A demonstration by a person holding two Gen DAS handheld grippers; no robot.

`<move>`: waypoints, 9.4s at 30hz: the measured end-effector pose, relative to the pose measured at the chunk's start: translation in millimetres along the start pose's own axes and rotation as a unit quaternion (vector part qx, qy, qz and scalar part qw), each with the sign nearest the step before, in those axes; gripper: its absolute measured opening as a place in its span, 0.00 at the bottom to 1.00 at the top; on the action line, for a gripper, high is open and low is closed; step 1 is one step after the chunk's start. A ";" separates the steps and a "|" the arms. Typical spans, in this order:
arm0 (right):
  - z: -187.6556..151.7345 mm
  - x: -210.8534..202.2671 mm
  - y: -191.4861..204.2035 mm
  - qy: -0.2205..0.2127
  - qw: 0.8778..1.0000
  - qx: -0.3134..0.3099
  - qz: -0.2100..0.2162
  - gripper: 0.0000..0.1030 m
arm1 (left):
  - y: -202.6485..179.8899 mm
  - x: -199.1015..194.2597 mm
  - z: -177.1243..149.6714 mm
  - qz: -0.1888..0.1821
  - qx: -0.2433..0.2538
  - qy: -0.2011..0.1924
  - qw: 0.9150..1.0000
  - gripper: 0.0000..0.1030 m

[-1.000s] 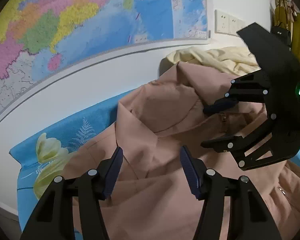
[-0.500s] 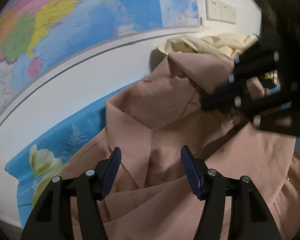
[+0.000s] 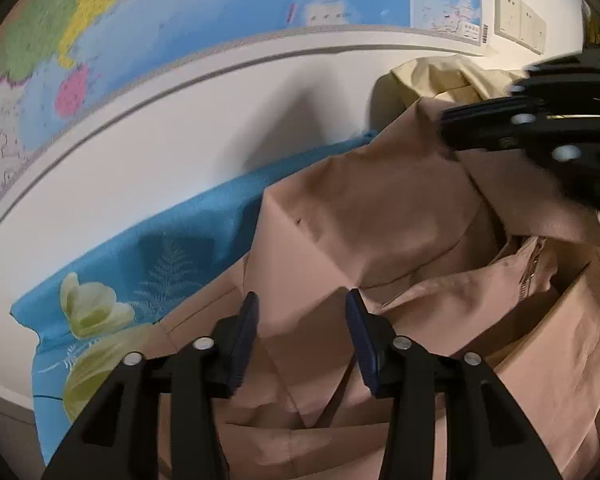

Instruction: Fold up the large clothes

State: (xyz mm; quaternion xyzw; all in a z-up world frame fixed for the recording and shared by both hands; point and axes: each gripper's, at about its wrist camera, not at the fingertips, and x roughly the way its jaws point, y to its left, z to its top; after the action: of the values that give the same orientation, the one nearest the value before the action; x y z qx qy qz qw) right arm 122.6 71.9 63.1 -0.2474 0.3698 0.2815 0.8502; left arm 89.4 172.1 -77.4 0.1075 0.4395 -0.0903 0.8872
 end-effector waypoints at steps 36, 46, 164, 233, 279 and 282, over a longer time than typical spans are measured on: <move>-80.1 -59.6 3.3 -0.061 0.998 0.009 -0.006 0.55 | 25.8 -53.9 -7.9 0.032 -0.064 -0.067 0.995 0.52; -115.0 -69.4 -11.0 -0.058 0.996 0.069 -0.006 0.66 | 38.1 -99.4 -96.6 0.048 -0.083 -0.063 0.993 0.59; -191.4 -212.3 -36.5 -0.183 0.849 0.344 0.357 0.10 | 88.4 -246.7 -135.9 -0.222 -0.293 -0.096 0.925 0.05; -79.7 -61.6 -15.5 -0.093 0.983 0.152 0.047 0.02 | 35.6 -35.2 18.8 -0.048 -0.026 -0.024 0.998 0.04; -209.3 -110.9 -74.9 -0.043 0.966 0.240 -0.083 0.01 | 96.0 -52.0 -129.2 -0.113 -0.213 0.025 0.970 0.18; -232.4 -100.8 -83.9 -0.034 0.955 0.295 -0.006 0.09 | 98.1 -53.5 -140.3 -0.121 -0.227 0.017 0.966 0.29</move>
State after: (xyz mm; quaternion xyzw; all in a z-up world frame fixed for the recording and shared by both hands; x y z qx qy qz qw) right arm 7.1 -164.4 17.9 0.0218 0.4059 0.1631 0.8990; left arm -24.2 307.8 -106.6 -0.1490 0.4731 -0.0933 0.8633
